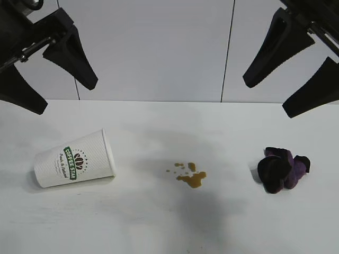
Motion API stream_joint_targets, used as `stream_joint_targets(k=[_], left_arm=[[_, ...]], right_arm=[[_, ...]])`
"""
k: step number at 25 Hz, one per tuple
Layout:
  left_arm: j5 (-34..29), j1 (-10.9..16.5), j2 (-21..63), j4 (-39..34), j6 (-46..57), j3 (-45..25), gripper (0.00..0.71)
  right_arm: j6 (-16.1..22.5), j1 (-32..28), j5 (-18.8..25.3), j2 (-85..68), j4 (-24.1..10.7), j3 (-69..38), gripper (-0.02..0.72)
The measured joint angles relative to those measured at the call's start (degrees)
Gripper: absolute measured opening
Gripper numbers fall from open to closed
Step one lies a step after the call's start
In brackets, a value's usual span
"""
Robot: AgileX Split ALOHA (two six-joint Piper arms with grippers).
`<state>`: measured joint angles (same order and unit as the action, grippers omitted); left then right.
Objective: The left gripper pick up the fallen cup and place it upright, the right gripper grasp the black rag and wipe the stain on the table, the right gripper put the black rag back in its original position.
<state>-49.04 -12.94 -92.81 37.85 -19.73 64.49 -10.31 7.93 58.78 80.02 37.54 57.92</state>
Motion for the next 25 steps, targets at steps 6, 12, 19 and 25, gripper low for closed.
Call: stream_joint_targets(k=[6, 12, 19, 25], left_arm=[[-1.79, 0.00, 0.00, -0.84, -4.96, 0.39, 0.695], [-6.55, 0.00, 0.00, -9.64, -9.81, 8.53, 0.695], [-9.82, -0.63, 0.00, -20.44, -21.59, 17.63, 0.695], [-10.60, -6.46, -1.22, -27.18, -32.24, 17.72, 0.695]], right_arm=[[0.12, 0.00, 0.00, 0.00, 0.00, 0.00, 0.452], [0.14, 0.00, 0.00, 0.00, 0.00, 0.00, 0.452], [0.18, 0.00, 1.60, 0.00, -0.64, 0.00, 0.452], [0.18, 0.00, 3.34, 0.00, -1.98, 0.00, 0.452]])
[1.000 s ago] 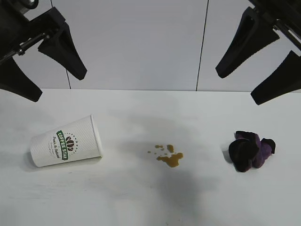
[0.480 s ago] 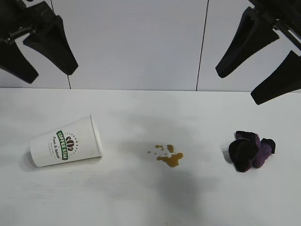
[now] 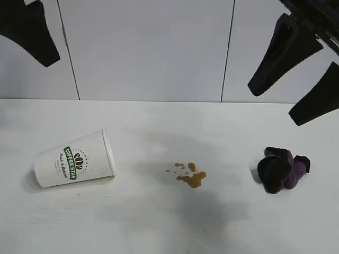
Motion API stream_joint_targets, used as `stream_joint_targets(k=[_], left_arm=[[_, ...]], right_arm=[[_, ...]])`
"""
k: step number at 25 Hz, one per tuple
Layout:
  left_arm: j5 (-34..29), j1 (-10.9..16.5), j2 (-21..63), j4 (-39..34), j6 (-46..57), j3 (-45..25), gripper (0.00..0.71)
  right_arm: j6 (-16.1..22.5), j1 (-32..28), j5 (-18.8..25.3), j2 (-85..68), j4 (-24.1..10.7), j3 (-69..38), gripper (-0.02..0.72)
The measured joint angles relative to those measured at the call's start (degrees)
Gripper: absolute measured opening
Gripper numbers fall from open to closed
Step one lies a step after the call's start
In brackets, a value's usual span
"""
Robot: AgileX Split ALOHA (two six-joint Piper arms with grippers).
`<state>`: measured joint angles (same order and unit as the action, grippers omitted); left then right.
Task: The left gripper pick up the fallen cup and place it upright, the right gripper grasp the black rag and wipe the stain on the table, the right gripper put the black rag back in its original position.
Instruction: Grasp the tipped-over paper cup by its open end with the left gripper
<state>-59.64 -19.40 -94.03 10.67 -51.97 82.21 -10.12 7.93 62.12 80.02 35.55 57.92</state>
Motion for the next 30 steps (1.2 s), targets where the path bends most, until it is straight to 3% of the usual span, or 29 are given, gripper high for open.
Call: stream_joint_targets(k=[6, 12, 21, 30], left_arm=[[0.56, -6.29, -6.13, -6.30, -2.77, 0.00, 0.695], [1.79, -9.73, -12.04, -11.00, -2.59, 0.00, 0.695], [5.57, -10.24, -18.64, -17.52, 7.44, 0.08, 0.695], [7.39, -10.24, -20.84, -17.95, 8.18, 0.08, 0.695]], right_arm=[[0.00, 0.00, 0.89, 0.00, -0.17, 0.00, 0.452], [0.00, 0.00, 1.14, 0.00, -0.17, 0.00, 0.452], [0.00, 0.00, 1.37, 0.00, -0.17, 0.00, 0.452], [0.02, 0.00, 1.37, 0.00, -0.17, 0.00, 0.452]])
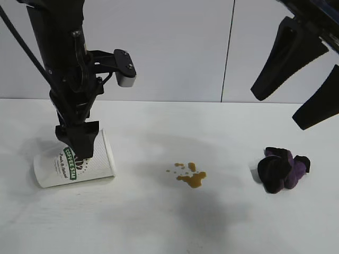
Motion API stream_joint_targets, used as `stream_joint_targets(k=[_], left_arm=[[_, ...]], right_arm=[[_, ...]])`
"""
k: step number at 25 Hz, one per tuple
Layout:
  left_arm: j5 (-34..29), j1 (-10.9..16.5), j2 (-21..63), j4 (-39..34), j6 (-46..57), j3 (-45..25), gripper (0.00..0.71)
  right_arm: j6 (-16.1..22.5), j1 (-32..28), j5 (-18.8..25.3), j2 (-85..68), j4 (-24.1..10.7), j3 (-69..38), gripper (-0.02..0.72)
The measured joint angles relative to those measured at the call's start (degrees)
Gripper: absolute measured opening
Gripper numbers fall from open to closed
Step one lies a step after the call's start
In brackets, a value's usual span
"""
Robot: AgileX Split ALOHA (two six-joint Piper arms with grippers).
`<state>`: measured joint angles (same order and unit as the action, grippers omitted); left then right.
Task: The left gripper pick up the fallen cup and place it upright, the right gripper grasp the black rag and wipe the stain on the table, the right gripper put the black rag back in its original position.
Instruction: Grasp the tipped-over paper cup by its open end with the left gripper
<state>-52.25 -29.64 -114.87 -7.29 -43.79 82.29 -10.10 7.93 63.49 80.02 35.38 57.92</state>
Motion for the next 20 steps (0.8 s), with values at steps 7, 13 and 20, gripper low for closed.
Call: stream_joint_targets(k=[7, 13, 20], left_arm=[[0.20, 0.00, -2.31, 1.94, -0.29, 0.05, 0.695], [1.72, -0.53, -4.38, 2.12, -0.50, 0.05, 0.695], [3.27, -0.88, -4.98, 1.93, -1.30, 0.12, 0.695]], right_arm=[[0.05, 0.00, 0.00, 0.00, -0.04, 0.00, 0.452], [0.05, 0.00, 0.00, 0.00, -0.35, 0.00, 0.452], [0.05, 0.00, 0.16, 0.00, -0.67, 0.00, 0.452]])
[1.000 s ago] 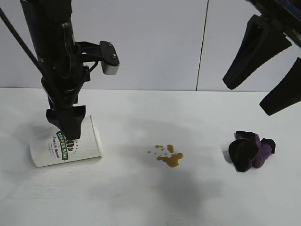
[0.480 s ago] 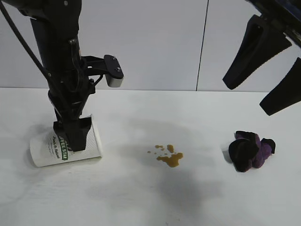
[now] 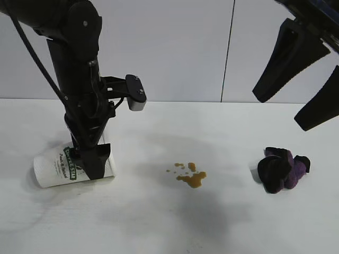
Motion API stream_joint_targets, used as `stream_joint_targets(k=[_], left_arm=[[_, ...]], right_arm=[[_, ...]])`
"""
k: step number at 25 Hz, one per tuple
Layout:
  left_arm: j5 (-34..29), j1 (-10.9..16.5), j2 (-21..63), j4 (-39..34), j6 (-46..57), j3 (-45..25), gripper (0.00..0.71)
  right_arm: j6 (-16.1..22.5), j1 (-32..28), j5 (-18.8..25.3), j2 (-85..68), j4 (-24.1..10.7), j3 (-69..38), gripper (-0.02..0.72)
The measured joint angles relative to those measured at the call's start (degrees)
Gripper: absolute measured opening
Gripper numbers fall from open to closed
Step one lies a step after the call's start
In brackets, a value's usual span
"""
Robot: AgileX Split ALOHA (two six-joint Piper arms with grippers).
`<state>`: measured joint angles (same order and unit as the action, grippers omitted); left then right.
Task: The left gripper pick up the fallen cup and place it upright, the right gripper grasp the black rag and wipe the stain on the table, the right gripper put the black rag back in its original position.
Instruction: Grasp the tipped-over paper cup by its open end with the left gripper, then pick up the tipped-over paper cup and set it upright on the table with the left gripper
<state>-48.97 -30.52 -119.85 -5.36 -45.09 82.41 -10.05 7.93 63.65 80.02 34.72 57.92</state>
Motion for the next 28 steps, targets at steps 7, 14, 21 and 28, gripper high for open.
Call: stream_joint_targets(k=[7, 14, 21, 28], left_arm=[[-0.52, 0.00, -0.04, -0.23, 0.88, 0.07, 0.565], [-1.06, 0.00, 0.51, -0.18, 4.10, 0.91, 0.540], [-1.07, 2.66, 7.86, 1.33, 9.09, 2.78, 0.540], [3.22, 12.49, 14.97, 22.35, 10.63, 2.38, 0.540]], right_arm=[[0.00, 0.00, 0.00, 0.00, -0.03, 0.00, 0.452], [0.06, 0.00, -0.05, 0.00, -0.03, 0.00, 0.452], [0.06, 0.00, -0.12, 0.00, -0.19, 0.00, 0.452], [0.06, 0.00, -0.19, 0.00, -0.20, 0.00, 0.452]])
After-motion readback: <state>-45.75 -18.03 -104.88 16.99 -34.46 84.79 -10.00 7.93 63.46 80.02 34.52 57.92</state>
